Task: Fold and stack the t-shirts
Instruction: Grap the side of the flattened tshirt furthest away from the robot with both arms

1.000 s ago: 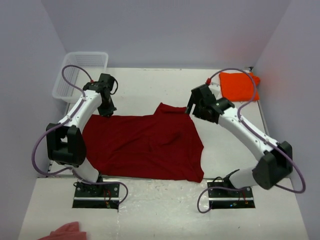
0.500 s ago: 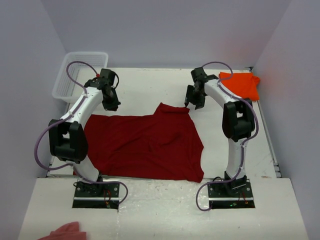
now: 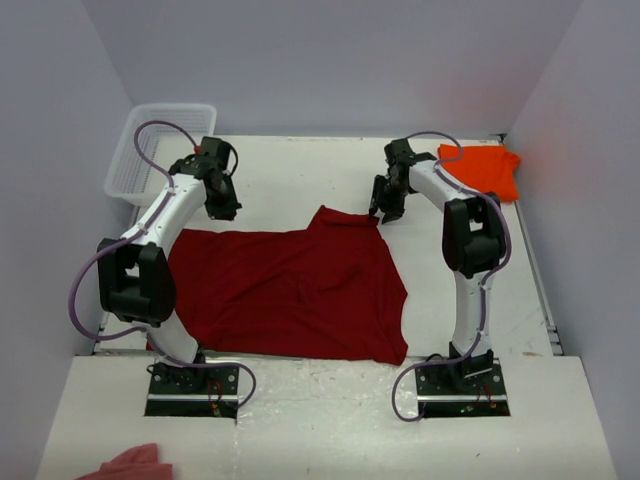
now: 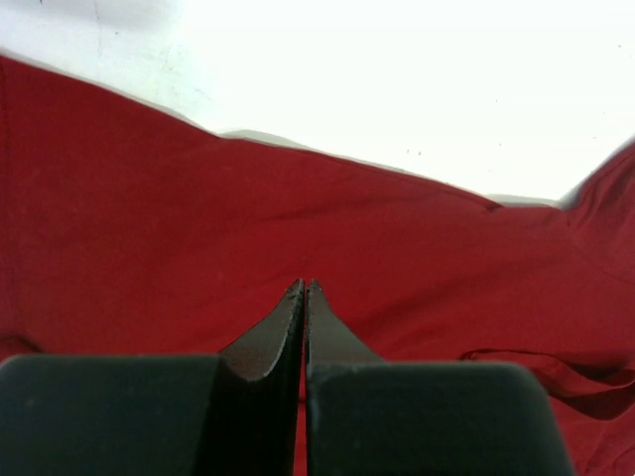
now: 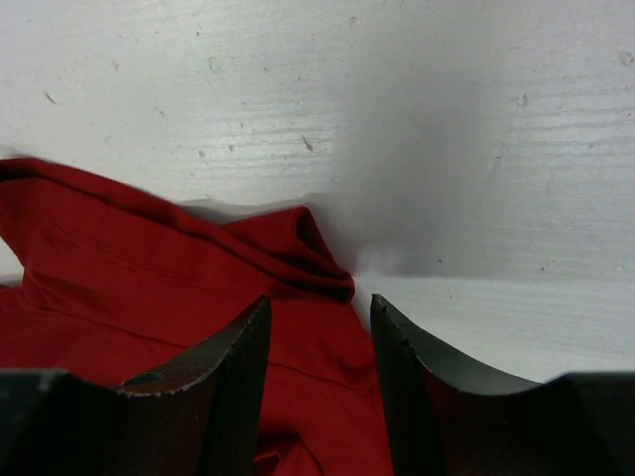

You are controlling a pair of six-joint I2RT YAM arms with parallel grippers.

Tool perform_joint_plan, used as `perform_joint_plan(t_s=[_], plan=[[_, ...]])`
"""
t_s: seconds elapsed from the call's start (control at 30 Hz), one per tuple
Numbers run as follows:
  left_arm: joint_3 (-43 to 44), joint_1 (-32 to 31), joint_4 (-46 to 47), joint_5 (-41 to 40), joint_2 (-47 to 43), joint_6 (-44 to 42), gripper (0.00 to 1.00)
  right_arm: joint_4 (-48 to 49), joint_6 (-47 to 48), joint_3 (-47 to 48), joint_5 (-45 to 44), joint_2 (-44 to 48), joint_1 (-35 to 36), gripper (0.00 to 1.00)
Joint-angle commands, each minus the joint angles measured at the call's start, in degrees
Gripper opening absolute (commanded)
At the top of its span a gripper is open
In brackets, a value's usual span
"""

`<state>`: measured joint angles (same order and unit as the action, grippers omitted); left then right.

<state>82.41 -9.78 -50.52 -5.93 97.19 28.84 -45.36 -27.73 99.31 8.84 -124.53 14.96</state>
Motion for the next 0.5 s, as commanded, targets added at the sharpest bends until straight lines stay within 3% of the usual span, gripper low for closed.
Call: perform_joint_plan(t_s=[0.0, 0.3, 0.47], plan=[[1.79, 0.11, 1.74, 1.10, 0.81, -1.77, 0.00, 0.98, 1.18, 2.20, 2.32, -0.71, -0.28, 0.46], [1.44, 0.11, 2.01, 1.19, 1.78, -2.21, 0.00, 0.89, 1.27, 5.90, 3.37, -4.32, -1.25, 0.40], [1.17, 0.11, 2.45, 1.28, 2.04, -2.30, 0.00, 0.98, 1.62, 6.34, 3.46, -5.11, -1.25, 0.19]])
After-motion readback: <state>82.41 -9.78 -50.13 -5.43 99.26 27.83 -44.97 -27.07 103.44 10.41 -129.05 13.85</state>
